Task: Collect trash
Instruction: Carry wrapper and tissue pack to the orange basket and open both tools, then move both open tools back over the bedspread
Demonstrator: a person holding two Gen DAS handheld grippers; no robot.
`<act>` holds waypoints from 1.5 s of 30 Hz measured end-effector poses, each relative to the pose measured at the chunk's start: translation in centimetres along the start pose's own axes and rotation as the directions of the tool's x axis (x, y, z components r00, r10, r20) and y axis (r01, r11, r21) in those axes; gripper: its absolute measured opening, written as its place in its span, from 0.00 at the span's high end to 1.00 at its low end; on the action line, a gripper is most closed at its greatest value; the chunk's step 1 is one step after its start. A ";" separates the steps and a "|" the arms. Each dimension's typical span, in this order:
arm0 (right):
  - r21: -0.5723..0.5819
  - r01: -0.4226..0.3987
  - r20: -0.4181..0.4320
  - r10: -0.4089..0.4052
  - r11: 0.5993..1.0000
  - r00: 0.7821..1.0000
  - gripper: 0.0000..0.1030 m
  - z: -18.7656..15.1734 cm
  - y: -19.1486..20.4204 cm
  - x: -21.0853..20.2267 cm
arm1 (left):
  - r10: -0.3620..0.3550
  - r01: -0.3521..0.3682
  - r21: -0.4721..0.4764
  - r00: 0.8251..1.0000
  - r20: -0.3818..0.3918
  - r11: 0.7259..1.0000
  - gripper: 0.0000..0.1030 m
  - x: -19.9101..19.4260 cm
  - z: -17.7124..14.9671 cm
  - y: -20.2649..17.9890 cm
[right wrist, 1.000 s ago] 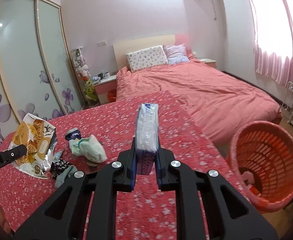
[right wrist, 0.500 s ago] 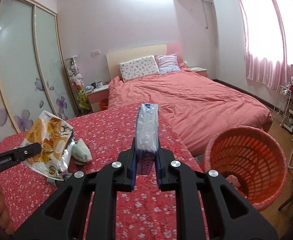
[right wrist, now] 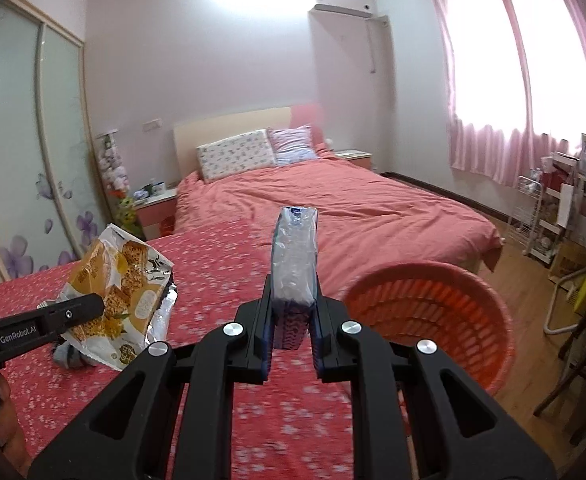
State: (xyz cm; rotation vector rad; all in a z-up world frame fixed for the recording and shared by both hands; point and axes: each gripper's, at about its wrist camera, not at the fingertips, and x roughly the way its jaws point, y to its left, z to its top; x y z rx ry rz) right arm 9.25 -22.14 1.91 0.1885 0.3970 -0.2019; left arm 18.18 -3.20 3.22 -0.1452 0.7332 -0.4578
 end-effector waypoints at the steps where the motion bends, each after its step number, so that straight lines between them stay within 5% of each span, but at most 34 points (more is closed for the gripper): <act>1: 0.011 0.010 0.001 -0.010 1.000 1.000 0.85 0.1 -0.7 -0.1 | -0.012 0.012 0.008 1.000 -0.004 1.000 0.89 0.3 -0.1 -0.6; 22: 0.188 0.122 -0.024 -0.120 0.975 0.992 0.85 -0.4 -9.3 1.3 | -0.195 0.206 0.097 0.975 -0.109 0.974 0.89 7.8 -1.4 -10.8; 35: 0.245 0.143 -0.035 -0.138 0.959 0.990 0.84 -0.6 -11.6 2.4 | -0.228 0.255 0.151 0.958 -0.175 0.955 0.87 12.8 -1.8 -15.3; 39: 0.260 0.125 -0.076 -0.108 0.958 0.991 0.77 -0.7 -12.2 3.6 | -0.194 0.222 0.142 0.962 -0.191 0.965 0.60 14.5 -2.1 -14.8; 41: 0.258 0.126 -0.093 -0.105 0.958 0.990 0.62 -1.0 -12.1 3.9 | -0.183 0.212 0.131 0.962 -0.201 0.968 0.58 15.0 -2.2 -14.4; 45: 0.247 0.136 -0.104 -0.113 0.959 0.988 0.57 -1.6 -11.8 3.6 | -0.138 0.163 0.113 0.971 -0.197 0.980 0.56 15.2 -2.2 -12.7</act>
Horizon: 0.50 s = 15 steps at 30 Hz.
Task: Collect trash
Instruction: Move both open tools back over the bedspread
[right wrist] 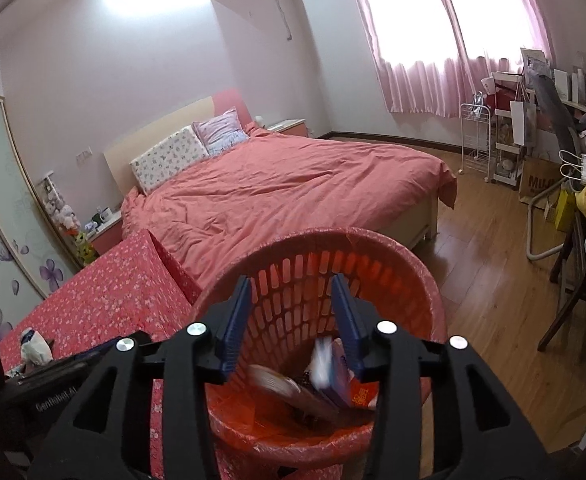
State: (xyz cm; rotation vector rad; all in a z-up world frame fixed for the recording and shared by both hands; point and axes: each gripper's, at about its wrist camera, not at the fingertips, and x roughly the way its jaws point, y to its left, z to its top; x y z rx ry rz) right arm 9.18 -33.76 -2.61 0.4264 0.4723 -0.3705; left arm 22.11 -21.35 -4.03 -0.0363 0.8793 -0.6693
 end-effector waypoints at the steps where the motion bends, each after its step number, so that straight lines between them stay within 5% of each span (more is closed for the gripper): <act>1: -0.002 0.003 -0.001 -0.003 1.000 1.000 0.57 0.0 0.0 0.0 | 0.014 -0.014 -0.008 1.000 0.004 1.000 0.56 -0.3 -0.1 0.5; 5: -0.005 0.014 -0.010 -0.014 1.000 1.000 0.57 0.1 0.1 -0.2 | 0.082 -0.082 -0.014 0.996 0.028 0.997 0.47 -1.6 -0.5 2.4; 15: -0.067 0.007 -0.039 -0.010 0.998 0.999 0.57 -0.8 2.4 0.0 | 0.236 -0.233 -0.066 0.971 0.048 0.970 0.44 -5.7 -2.3 8.1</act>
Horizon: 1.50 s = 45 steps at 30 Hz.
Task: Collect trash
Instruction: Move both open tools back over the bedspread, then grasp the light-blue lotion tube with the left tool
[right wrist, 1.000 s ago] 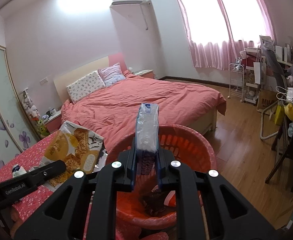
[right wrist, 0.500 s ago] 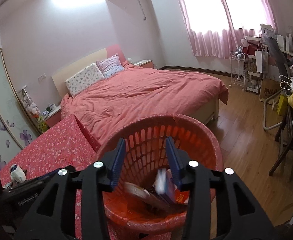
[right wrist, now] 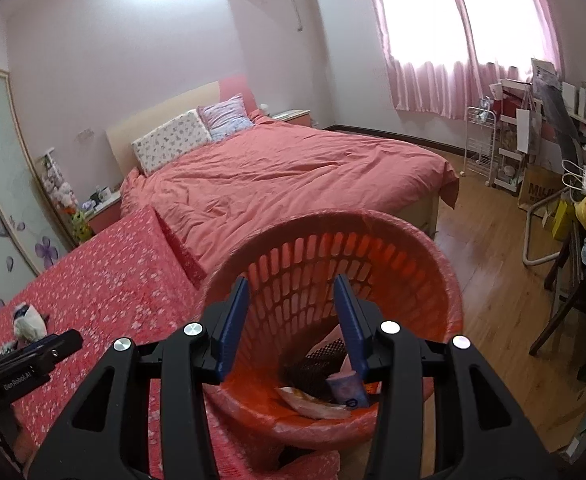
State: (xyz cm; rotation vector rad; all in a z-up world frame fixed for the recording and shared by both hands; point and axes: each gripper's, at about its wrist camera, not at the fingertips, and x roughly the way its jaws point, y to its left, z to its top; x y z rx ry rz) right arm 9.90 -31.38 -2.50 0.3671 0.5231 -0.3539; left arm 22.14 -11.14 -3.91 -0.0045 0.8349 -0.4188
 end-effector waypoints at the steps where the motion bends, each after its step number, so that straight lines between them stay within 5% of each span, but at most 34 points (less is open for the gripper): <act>1: -0.009 -0.004 -0.003 0.004 1.000 1.000 0.57 0.0 0.4 0.0 | 0.013 -0.013 -0.010 1.000 0.002 1.000 0.44 -0.3 -0.1 0.8; 11: -0.100 -0.064 -0.035 0.061 0.993 0.998 0.57 -1.0 5.0 -0.4 | 0.156 -0.148 -0.158 0.987 0.044 0.976 0.43 -5.2 -1.3 10.2; 21: -0.200 -0.157 -0.098 0.139 0.967 0.985 0.57 -3.2 11.4 0.1 | 0.360 -0.325 -0.342 0.932 0.042 0.882 0.43 -9.7 -2.0 22.3; 27: -0.244 -0.192 -0.134 0.163 0.951 0.977 0.57 -4.5 14.3 0.5 | 0.335 -0.308 -0.432 0.942 -0.015 0.847 0.45 -8.8 -1.8 27.1; 34: -0.288 -0.212 -0.167 0.169 0.934 0.971 0.57 -5.7 16.5 1.0 | 0.291 -0.280 -0.459 0.956 -0.048 0.843 0.46 -6.8 -1.0 28.5; 38: -0.302 -0.221 -0.183 0.171 0.927 0.968 0.57 -6.2 17.3 1.3 | 0.285 -0.294 -0.451 0.954 -0.090 0.843 0.61 -5.5 -0.9 28.3; 45: -0.312 -0.232 -0.200 0.174 0.921 0.964 0.57 -6.7 17.9 1.5 | 0.278 -0.286 -0.467 0.957 -0.088 0.837 0.66 -5.2 -1.3 28.7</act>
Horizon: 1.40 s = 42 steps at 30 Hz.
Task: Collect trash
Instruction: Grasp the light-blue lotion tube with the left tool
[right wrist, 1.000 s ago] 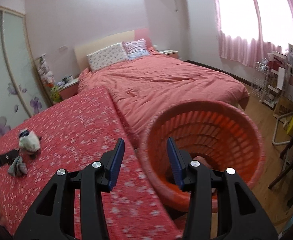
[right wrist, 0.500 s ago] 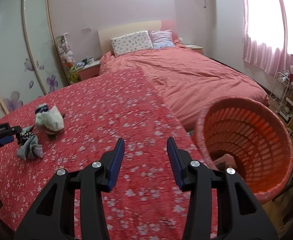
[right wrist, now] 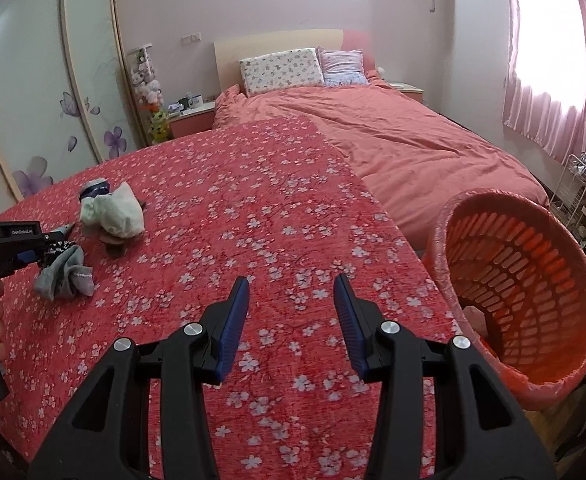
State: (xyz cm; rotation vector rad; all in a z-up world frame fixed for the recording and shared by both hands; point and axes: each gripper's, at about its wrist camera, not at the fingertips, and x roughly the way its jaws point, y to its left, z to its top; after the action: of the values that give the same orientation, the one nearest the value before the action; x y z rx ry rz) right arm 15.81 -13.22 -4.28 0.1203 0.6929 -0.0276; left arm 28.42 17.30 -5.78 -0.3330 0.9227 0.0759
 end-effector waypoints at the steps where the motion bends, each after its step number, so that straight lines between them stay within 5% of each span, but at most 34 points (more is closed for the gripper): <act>1: -0.002 -0.002 -0.001 0.002 1.000 1.000 0.57 0.0 0.1 0.0 | -0.001 0.001 0.002 1.000 0.003 1.000 0.68 0.0 0.0 0.0; 3: -0.006 -0.004 -0.002 0.004 1.000 1.000 0.57 0.0 0.2 0.1 | -0.003 0.003 0.010 1.000 0.011 1.000 0.73 -0.1 -0.1 0.2; 24: -0.044 -0.032 -0.020 0.031 0.999 0.999 0.57 0.4 2.5 0.9 | -0.031 0.021 0.084 0.993 0.110 0.996 0.74 -1.0 -0.1 1.8; 42: -0.120 -0.200 -0.040 0.196 0.973 0.980 0.57 1.8 10.7 1.9 | -0.047 0.052 -0.019 0.980 0.192 0.998 0.74 -4.9 1.0 8.3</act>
State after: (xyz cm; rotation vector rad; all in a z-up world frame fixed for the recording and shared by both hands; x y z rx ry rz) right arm 19.16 -2.82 -3.04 0.0709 0.7060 0.2084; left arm 24.55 25.82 -3.39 -0.3645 0.7230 0.0719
